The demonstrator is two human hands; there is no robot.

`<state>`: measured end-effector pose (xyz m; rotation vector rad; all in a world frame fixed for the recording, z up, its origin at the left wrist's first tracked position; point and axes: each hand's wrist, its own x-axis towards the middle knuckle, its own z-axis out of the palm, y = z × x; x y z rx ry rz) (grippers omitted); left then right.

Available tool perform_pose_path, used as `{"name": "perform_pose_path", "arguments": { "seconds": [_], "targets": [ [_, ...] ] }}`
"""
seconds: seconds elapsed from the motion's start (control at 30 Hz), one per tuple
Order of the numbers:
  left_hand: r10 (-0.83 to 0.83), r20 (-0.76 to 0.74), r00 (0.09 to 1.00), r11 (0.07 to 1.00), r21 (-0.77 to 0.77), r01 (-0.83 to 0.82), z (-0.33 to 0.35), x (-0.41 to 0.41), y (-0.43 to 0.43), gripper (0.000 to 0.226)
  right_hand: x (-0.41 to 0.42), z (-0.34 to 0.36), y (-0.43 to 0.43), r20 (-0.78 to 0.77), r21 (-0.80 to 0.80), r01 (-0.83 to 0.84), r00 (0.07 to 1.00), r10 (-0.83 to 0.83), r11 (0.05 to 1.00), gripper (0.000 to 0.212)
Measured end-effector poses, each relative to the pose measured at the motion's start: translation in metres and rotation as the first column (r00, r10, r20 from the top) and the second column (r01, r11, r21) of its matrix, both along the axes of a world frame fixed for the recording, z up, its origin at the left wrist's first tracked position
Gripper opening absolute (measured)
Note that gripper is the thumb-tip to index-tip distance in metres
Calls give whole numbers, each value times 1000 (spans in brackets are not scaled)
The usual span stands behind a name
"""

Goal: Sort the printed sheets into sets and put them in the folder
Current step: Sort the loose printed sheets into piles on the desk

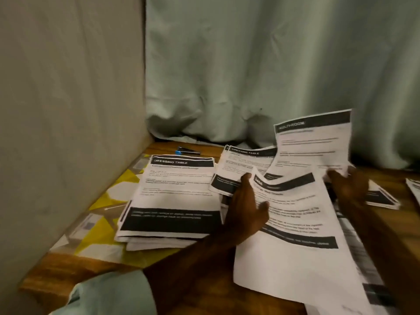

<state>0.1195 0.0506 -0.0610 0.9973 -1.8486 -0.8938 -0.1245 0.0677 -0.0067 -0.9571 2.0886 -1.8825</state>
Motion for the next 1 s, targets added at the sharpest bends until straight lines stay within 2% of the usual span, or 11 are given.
{"name": "perform_pose_path", "arguments": {
  "seconds": [0.07, 0.17, 0.37, 0.47, 0.7, 0.8, 1.0],
  "targets": [
    [-4, 3, 1000, 999, -39, 4, -2, -4, -1, 89, -3, -6, 2, 11, 34, -10, 1000, 10, 999, 26],
    [9, -6, 1000, 997, -72, -9, -3, -6, -2, 86, -8, -13, 1, 108, 54, -57, 993, 51, 997, 21],
    [27, -68, 997, 979, -198, -40, 6, -3, -3, 68, -12, -12, -1, 192, -24, -94, 977, 97, 995, 6],
    [22, -58, 998, 980, -194, -32, 3, -3, -8, 63, -23, -11, -2, 246, -82, -99, 962, 117, 992, 3],
    [-36, 44, 998, 985, -169, 43, -5, -7, -4, 66, -68, 29, 10, 437, -314, 74, 897, 75, 947, 31],
    [-45, 79, 996, 982, -178, 58, -6, -10, -2, 66, -71, 49, 14, 496, -388, 130, 864, 88, 912, 29],
    [-64, 110, 992, 984, -159, 81, 1, -10, 6, 55, -51, 28, -9, 542, -273, -42, 819, 190, 961, 37]
  ]
}}
